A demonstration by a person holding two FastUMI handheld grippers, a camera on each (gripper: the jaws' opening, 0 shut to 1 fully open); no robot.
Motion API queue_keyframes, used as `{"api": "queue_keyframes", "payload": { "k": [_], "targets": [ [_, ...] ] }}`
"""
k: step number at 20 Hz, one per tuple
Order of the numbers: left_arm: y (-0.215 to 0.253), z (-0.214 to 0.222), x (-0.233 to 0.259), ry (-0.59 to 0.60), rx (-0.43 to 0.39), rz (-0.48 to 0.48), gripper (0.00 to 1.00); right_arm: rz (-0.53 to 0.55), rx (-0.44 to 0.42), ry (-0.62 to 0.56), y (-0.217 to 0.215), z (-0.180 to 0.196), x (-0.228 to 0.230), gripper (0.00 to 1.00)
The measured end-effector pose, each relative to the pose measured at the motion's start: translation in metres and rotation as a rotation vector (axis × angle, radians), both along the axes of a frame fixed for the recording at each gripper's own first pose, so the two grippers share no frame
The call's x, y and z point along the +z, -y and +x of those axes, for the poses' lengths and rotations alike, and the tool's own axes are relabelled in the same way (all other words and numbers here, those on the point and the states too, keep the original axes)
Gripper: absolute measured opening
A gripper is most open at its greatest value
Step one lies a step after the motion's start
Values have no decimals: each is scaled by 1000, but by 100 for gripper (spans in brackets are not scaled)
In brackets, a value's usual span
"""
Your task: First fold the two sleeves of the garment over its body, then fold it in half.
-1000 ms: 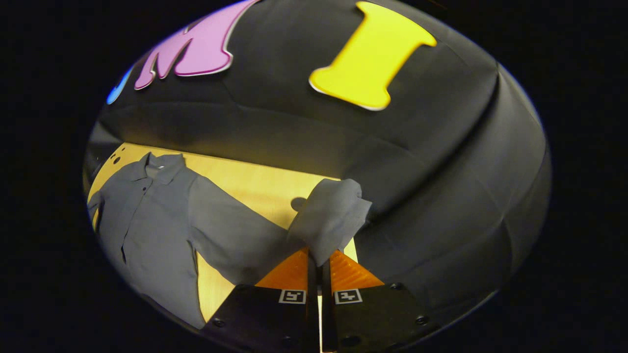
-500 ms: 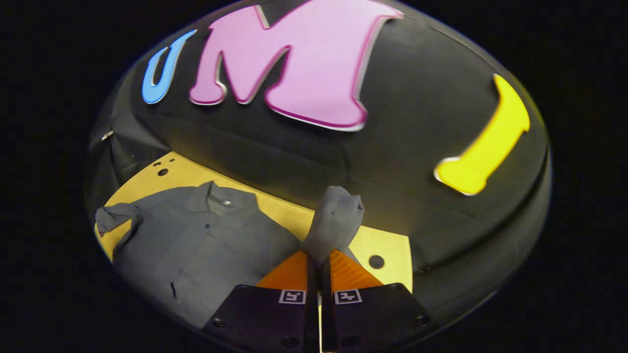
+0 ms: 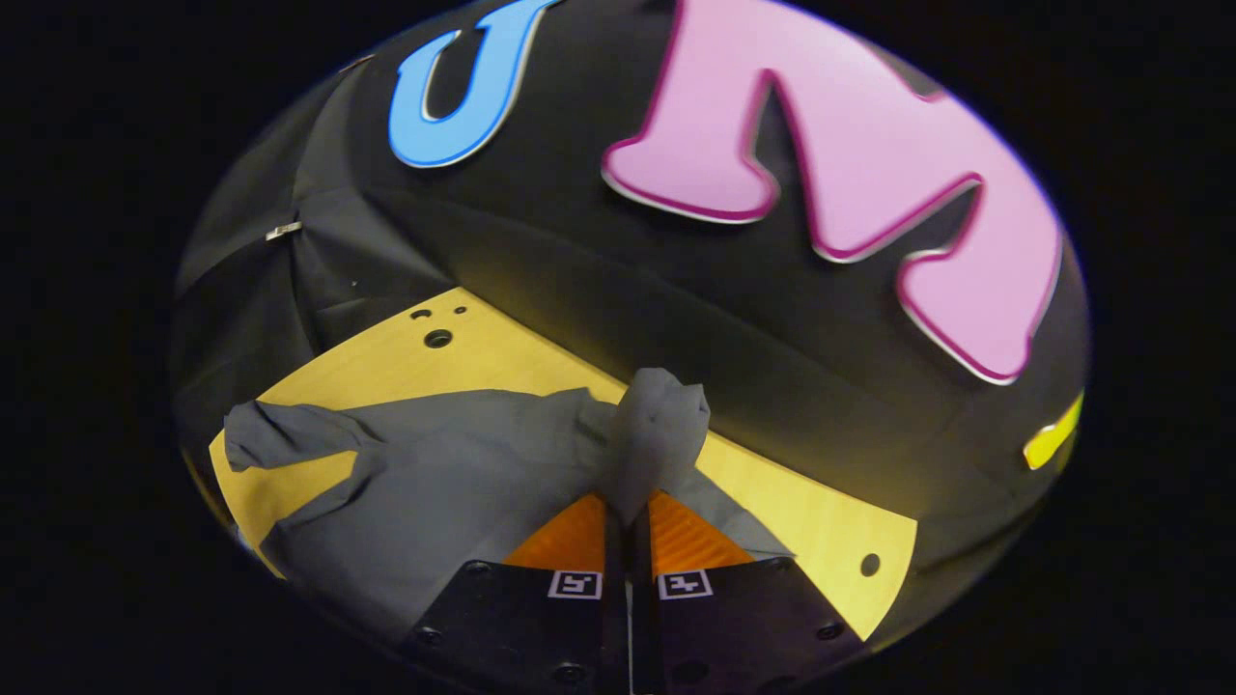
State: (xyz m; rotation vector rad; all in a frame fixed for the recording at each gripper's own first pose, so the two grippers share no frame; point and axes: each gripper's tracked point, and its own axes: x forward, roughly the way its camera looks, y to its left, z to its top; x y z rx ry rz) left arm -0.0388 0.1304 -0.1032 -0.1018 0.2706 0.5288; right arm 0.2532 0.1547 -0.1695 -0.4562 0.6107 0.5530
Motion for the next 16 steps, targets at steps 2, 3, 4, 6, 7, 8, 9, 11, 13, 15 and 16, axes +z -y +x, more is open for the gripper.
{"api": "queue_keyframes", "payload": {
  "k": [2, 3, 4, 6, 7, 8, 9, 11, 13, 15, 16],
  "targets": [
    [-14, -10, -5, -8, 27, -17, 96, -16, 24, -25, -26, -8, -17, 6],
    [-20, -14, -7, -9, 40, -26, 96, -21, 41, -37, -40, -13, -25, 6],
    [-24, -17, -10, -12, 51, -37, 96, -31, 60, -47, -55, -18, -35, 6],
    [-32, -25, -16, -19, 70, -55, 96, -55, 96, -65, -82, -29, -56, 6],
    [-36, -28, -18, -23, 79, -56, 96, -64, 111, -75, -92, -37, -65, 6],
    [-41, -30, -18, -26, 87, -52, 96, -76, 128, -86, -102, -43, -75, 6],
    [-45, -31, -20, -30, 95, -47, 96, -86, 150, -98, -112, -49, -84, 6],
    [-52, -32, -22, -32, 109, -54, 96, -110, 188, -111, -123, -57, -96, 6],
    [-54, -31, -19, -23, 116, -59, 96, -114, 189, -123, -133, -59, -105, 6],
    [-58, -33, -22, -23, 123, -58, 96, -106, 180, -160, -139, -63, -116, 7],
    [-60, -33, -25, -25, 128, -63, 96, -97, 180, -195, -143, -71, -121, 10]
  ]
}}
